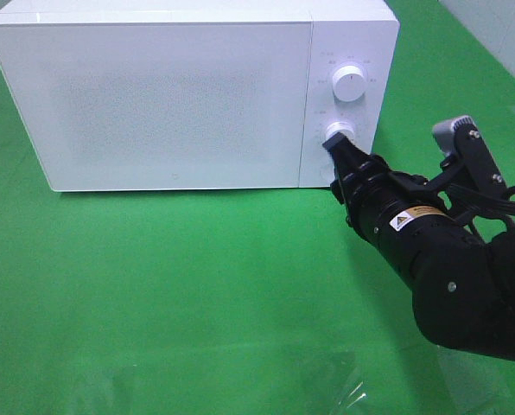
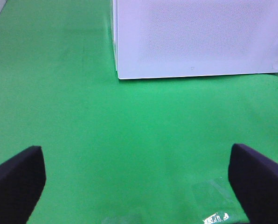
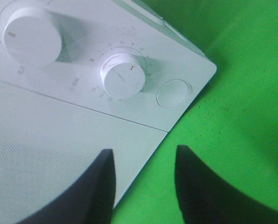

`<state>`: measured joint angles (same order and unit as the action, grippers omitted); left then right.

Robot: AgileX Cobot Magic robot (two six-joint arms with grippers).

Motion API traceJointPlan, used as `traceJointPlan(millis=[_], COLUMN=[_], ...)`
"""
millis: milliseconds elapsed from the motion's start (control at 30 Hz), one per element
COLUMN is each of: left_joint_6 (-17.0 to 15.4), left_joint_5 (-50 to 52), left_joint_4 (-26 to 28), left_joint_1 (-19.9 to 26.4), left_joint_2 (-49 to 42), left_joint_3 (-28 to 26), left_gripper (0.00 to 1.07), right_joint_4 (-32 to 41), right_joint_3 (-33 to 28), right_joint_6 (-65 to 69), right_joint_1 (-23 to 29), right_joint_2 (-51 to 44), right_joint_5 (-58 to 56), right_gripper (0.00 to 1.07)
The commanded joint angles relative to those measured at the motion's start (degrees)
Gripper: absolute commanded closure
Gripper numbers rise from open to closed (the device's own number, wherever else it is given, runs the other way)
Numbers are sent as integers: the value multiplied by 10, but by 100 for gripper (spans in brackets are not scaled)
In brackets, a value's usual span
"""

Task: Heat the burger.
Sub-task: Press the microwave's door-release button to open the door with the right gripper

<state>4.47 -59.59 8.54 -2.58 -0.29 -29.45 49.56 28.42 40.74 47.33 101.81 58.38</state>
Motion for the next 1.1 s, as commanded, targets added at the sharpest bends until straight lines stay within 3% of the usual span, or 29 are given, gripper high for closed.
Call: traceJointPlan(millis=[33, 133, 233, 300, 700, 767, 1100], left_joint_6=[-2, -2, -2, -2, -2, -2, -2], left_joint_5=[4, 4, 4, 4, 4, 4, 4], left_joint_4=[1, 1, 1, 1, 1, 1, 1], left_joint_1=[1, 1, 1, 1, 1, 1, 1], left_joint_2=[-10, -10, -10, -10, -10, -10, -10], left_joint_3=[2, 2, 2, 2, 2, 2, 2], left_gripper=[6, 6, 6, 6, 6, 6, 6], right_joint_4=[-10, -14, -14, -14, -68, -109, -167], right_joint_3=[5, 5, 5, 5, 18, 39, 76], right_joint_6=[107, 227, 250, 281, 323, 372, 406], right_joint_1=[0, 0, 0, 0, -21, -44, -98], right_joint_2=[0, 0, 0, 0, 37, 65, 112], right_joint_5=[0, 0, 0, -2, -14, -15, -41], right_gripper=[80, 93, 96, 107, 107, 107, 107])
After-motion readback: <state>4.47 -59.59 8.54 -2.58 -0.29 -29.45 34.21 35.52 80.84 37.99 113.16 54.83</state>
